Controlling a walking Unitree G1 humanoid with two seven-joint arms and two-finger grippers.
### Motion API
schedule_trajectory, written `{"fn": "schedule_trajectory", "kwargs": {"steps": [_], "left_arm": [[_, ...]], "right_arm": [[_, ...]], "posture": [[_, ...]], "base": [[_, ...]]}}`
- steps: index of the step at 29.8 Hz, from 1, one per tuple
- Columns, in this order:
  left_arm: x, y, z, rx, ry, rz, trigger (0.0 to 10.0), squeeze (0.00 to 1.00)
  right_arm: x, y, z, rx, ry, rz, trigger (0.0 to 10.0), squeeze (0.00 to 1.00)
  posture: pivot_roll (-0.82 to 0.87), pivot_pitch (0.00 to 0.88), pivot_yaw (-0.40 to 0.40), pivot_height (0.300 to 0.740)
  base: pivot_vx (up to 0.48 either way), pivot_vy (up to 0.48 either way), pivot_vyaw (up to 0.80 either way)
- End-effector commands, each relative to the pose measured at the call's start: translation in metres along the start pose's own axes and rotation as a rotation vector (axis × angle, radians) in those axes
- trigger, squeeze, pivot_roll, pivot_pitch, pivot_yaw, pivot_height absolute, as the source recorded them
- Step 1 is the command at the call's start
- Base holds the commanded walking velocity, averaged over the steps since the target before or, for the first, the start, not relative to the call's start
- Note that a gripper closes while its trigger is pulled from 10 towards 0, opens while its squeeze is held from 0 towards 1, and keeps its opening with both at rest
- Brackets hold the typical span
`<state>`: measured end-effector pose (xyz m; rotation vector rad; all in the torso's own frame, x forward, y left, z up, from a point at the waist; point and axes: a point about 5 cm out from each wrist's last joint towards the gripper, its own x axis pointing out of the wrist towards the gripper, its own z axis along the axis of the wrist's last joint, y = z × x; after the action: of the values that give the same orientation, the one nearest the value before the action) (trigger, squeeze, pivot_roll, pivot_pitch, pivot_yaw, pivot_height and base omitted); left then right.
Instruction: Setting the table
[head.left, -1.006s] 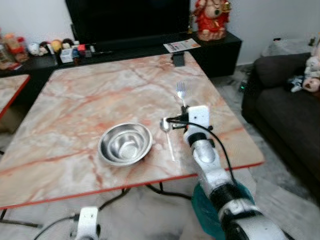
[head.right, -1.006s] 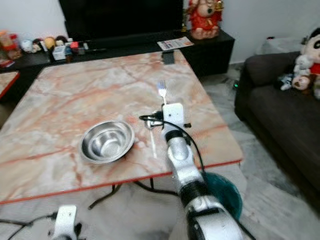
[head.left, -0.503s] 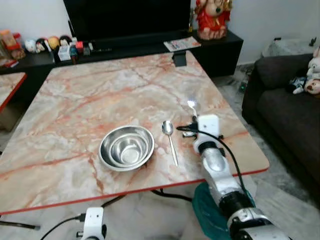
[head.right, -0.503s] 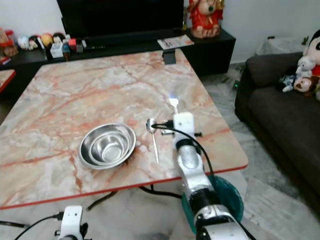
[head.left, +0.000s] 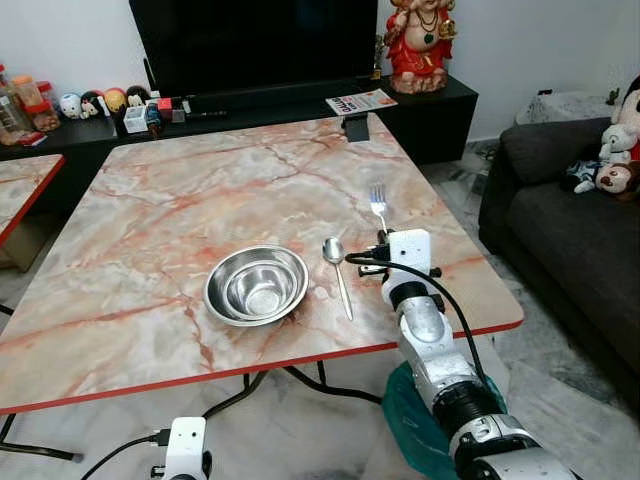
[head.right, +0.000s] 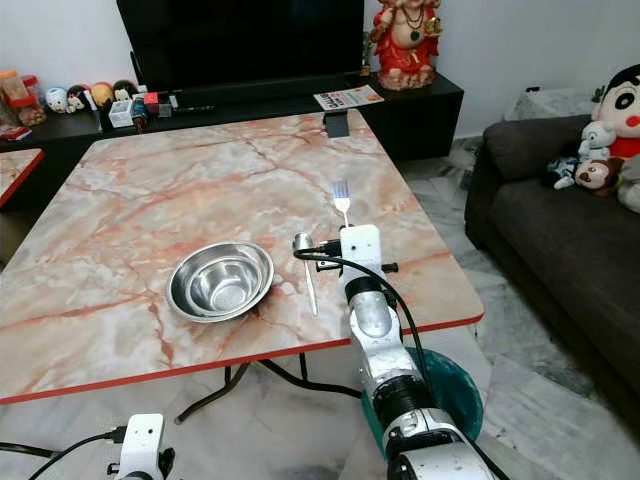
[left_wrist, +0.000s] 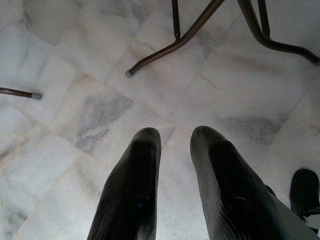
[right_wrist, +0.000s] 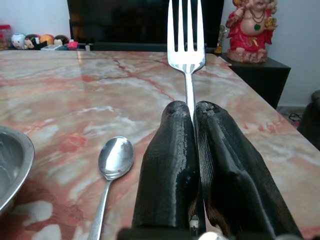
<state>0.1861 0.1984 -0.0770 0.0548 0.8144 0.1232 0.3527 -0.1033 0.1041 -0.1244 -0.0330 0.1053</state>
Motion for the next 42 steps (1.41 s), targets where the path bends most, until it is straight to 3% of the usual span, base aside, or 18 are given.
{"fn": "schedule_trajectory", "kwargs": {"steps": [1, 5, 8, 23, 42], "left_arm": [[0.0000, 0.0058, -0.0004, -0.002, 0.007, 0.017, 10.0, 0.00], [0.0002, 0.0059, -0.0001, -0.001, 0.007, 0.016, 10.0, 0.00], [0.0003, 0.0060, 0.0000, 0.002, 0.008, 0.014, 10.0, 0.00], [0.0001, 0.0071, -0.0007, 0.008, 0.015, 0.015, 10.0, 0.00], [-0.0001, 0.0058, -0.0013, 0.008, 0.013, 0.012, 10.0, 0.00]], "right_arm": [[0.0051, 0.0044, 0.0114, 0.000, -0.035, 0.017, 10.0, 0.00], [0.0042, 0.0049, 0.0097, -0.041, -0.030, 0.031, 10.0, 0.00], [0.0037, 0.0055, 0.0096, 0.003, -0.034, 0.024, 10.0, 0.00], [0.0043, 0.0075, 0.0105, 0.006, -0.034, 0.025, 10.0, 0.00], [0.0044, 0.0062, 0.0107, 0.056, -0.039, 0.020, 10.0, 0.00]], "posture": [[-0.02, 0.000, 0.070, 0.740], [-0.02, 0.000, 0.072, 0.740], [-0.02, 0.000, 0.073, 0.740], [-0.02, 0.000, 0.076, 0.740], [-0.02, 0.000, 0.071, 0.740]], "base": [[0.000, 0.000, 0.00], [0.000, 0.000, 0.51], [0.000, 0.000, 0.15], [0.000, 0.000, 0.00], [0.264, 0.000, 0.00]]}}
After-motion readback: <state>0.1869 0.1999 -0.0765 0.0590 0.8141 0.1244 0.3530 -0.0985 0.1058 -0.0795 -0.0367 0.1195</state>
